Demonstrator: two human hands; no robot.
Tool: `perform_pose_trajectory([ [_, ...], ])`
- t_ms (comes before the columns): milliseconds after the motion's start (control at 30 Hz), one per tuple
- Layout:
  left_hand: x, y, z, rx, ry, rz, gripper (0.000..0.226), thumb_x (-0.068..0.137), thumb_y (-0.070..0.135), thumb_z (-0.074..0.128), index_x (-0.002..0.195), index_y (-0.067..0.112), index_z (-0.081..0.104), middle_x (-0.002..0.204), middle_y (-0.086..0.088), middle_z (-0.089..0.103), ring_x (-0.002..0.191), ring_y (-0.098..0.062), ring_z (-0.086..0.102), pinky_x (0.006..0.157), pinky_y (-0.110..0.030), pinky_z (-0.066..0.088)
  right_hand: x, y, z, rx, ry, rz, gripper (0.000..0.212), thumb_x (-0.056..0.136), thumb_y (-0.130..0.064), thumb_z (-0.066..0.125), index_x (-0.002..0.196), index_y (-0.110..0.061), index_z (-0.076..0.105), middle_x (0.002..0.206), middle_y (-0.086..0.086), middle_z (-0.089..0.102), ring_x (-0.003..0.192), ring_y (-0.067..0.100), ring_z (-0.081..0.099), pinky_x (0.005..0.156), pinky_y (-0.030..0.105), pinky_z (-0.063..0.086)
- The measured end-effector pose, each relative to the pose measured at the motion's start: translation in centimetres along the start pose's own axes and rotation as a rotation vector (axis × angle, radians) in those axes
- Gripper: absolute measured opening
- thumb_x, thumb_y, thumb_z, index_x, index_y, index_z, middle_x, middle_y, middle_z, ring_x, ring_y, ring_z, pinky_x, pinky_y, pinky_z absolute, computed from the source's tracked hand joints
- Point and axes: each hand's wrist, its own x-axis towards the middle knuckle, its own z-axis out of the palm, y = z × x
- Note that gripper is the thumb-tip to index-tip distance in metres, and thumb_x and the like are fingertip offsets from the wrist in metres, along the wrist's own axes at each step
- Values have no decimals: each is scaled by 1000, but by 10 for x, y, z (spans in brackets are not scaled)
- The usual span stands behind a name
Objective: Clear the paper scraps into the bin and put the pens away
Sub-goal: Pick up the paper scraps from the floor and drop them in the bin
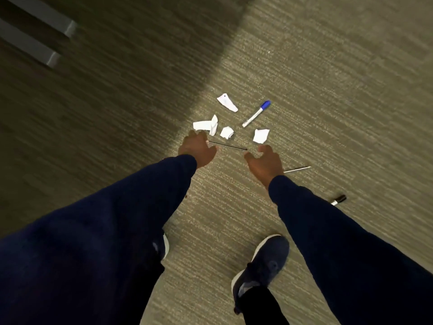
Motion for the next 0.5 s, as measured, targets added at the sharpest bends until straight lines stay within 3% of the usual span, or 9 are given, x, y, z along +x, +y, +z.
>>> perform_pose_trajectory([
  [167, 74, -17, 27, 107, 41, -2, 59, 93, 46, 58, 138, 12, 42, 144, -14, 37, 129, -34, 45, 103, -50, 44, 92, 4, 33, -63, 115, 88, 83, 83, -57, 67, 147, -20, 29, 144, 16, 34, 126, 39, 50, 101, 48, 49],
  [267, 107, -20, 42, 120, 74, 33, 68, 94, 47, 58, 148, 15, 31, 152, -15, 26, 138, -35, 32, 107, -52, 40, 132, 9, 47, -73, 138, 158, 107, 74, -68, 71, 154, -20, 18, 152, 18, 26, 134, 40, 42, 107, 52, 44],
  [367, 133, -22, 55, 127, 58, 69, 72, 96, 44, 54, 156, 24, 18, 159, -18, 13, 144, -41, 21, 108, -54, 40, 156, 9, 62, -113, 103, 206, 130, 64, -82, 68, 159, -22, 3, 160, 20, 14, 143, 40, 31, 111, 54, 38],
  [500, 153, -24, 71, 180, 78, 153, 73, 100, 45, 50, 158, 38, 8, 162, -18, 9, 144, -43, 19, 105, -54, 44, 170, -6, 89, -192, 153, 246, 139, 53, -87, 70, 158, -25, 2, 159, 25, 10, 145, 48, 23, 111, 61, 35],
])
